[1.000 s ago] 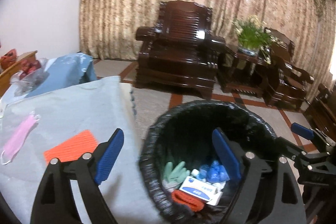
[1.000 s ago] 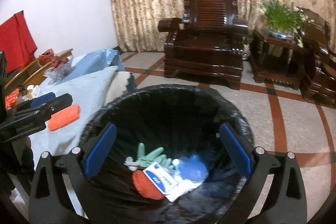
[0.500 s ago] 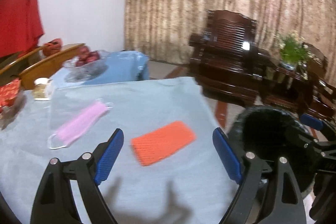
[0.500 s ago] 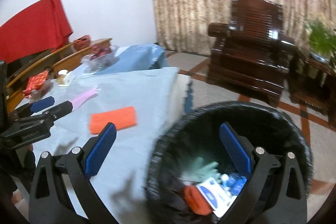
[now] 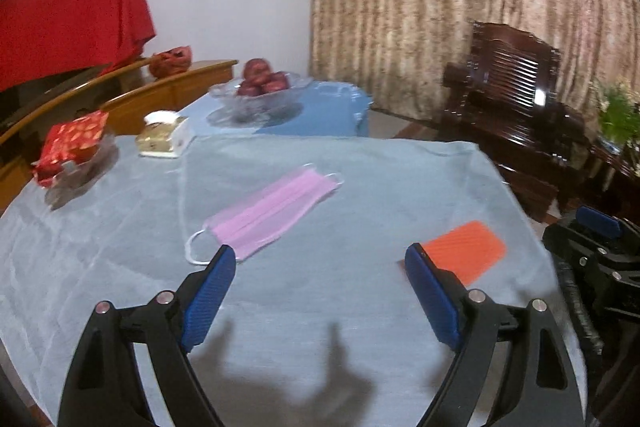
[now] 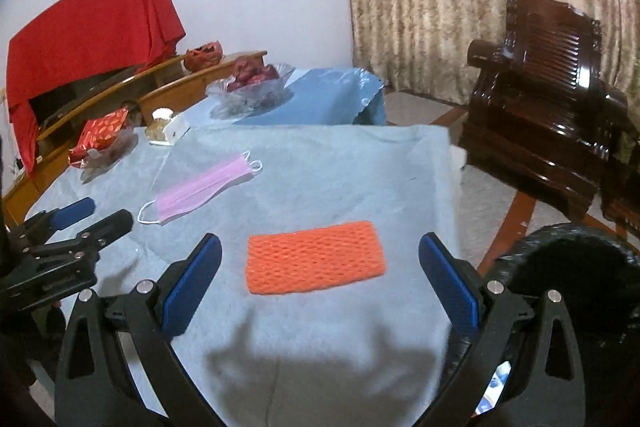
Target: Collect trash
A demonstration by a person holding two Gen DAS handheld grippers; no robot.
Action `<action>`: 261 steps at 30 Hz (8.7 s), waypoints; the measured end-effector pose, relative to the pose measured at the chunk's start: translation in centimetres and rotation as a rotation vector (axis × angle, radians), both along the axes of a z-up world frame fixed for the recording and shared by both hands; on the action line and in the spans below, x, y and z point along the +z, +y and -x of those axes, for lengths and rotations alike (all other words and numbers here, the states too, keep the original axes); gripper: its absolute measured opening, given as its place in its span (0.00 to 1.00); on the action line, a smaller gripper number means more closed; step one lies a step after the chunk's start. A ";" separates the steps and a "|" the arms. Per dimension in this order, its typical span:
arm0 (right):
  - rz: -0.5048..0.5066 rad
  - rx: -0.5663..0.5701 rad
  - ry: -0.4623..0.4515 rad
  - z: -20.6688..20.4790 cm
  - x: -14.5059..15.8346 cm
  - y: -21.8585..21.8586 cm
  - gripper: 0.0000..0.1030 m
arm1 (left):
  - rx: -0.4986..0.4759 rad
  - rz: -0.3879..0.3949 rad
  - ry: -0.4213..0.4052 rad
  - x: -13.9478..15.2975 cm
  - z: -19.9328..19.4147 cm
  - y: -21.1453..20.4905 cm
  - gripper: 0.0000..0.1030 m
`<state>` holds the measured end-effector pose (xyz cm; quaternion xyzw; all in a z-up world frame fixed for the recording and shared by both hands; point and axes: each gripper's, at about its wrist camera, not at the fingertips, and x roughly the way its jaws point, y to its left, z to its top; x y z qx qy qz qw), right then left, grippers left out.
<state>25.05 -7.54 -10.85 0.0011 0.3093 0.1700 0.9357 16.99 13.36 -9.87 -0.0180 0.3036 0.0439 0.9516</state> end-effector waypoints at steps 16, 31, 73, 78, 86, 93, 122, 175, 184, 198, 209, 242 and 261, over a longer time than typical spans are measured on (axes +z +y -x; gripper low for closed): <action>0.073 -0.048 0.144 -5.7 -6.9 2.6 0.93 | 0.072 0.005 0.063 -3.9 -2.8 3.1 0.83; 0.113 -0.005 0.243 -7.3 -9.2 3.3 0.89 | 0.065 0.020 0.080 -5.2 -4.4 3.2 0.83; -0.009 0.121 0.195 -11.7 -7.6 6.9 0.21 | 0.128 0.061 0.284 -9.7 -17.0 6.5 0.74; -0.013 0.125 0.193 -11.6 -7.4 6.7 0.21 | 0.113 0.090 0.252 -9.2 -17.1 6.8 0.23; -0.029 0.129 0.171 -10.8 -6.1 6.3 0.21 | 0.092 0.159 0.208 -7.7 -15.7 6.7 0.01; -0.051 0.140 0.134 -9.3 -3.9 5.9 0.21 | 0.058 0.202 0.140 -4.3 -12.4 5.4 0.01; -0.076 0.112 -0.038 1.6 5.3 -1.0 0.21 | -0.110 0.178 -0.002 5.2 -2.1 -4.7 0.01; 0.026 -0.415 0.022 10.6 -0.4 -28.4 0.26 | -0.658 0.171 0.068 0.9 -2.2 -35.4 0.01; 0.024 -0.433 0.086 9.4 -3.1 -29.8 0.33 | -0.653 0.151 0.131 -1.5 -3.2 -35.8 0.02; 0.039 -0.448 0.132 9.7 -4.1 -29.3 0.83 | -0.623 0.160 0.112 -0.6 -2.9 -33.9 0.52; 0.025 -0.427 0.099 11.4 -1.7 -27.5 0.93 | -0.588 0.156 0.069 2.1 -1.4 -30.4 0.82; -0.017 -0.246 -0.060 17.5 9.0 -18.9 0.95 | -0.442 0.110 -0.024 9.3 8.0 -21.1 0.94; 0.000 -0.223 -0.101 18.6 10.7 -17.2 0.95 | -0.416 0.083 -0.080 11.7 10.2 -19.8 0.94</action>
